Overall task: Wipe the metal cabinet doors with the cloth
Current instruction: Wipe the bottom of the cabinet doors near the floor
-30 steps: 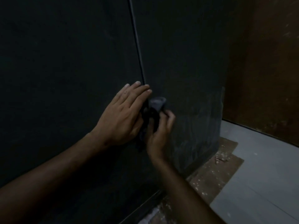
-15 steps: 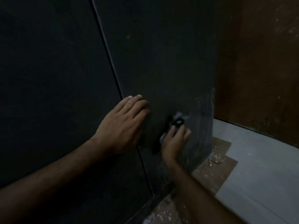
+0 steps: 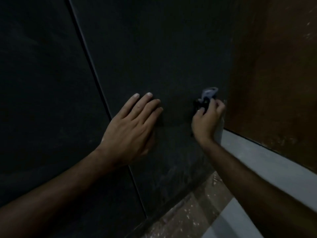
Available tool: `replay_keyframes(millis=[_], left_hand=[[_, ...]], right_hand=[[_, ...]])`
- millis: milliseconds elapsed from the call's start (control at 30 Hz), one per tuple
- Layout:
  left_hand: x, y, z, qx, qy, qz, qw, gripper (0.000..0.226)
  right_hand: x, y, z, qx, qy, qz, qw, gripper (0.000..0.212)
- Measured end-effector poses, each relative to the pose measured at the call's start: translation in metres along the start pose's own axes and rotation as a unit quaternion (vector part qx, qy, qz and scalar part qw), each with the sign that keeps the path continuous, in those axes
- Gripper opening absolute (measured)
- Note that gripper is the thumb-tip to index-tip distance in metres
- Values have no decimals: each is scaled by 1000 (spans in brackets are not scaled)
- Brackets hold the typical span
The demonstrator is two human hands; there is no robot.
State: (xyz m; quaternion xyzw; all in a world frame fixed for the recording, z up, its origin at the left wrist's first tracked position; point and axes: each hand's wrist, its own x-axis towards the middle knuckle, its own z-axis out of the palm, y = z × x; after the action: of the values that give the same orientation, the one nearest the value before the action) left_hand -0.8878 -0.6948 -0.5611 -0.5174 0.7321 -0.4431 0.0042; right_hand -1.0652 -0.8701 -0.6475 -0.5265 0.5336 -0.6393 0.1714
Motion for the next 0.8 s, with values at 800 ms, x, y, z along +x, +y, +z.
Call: replay_keyframes(millis=[800], left_hand=[[-1, -1, 17, 48, 41, 42, 997, 66]], right_hand=[[40, 23, 34, 6, 64, 128, 990, 52]])
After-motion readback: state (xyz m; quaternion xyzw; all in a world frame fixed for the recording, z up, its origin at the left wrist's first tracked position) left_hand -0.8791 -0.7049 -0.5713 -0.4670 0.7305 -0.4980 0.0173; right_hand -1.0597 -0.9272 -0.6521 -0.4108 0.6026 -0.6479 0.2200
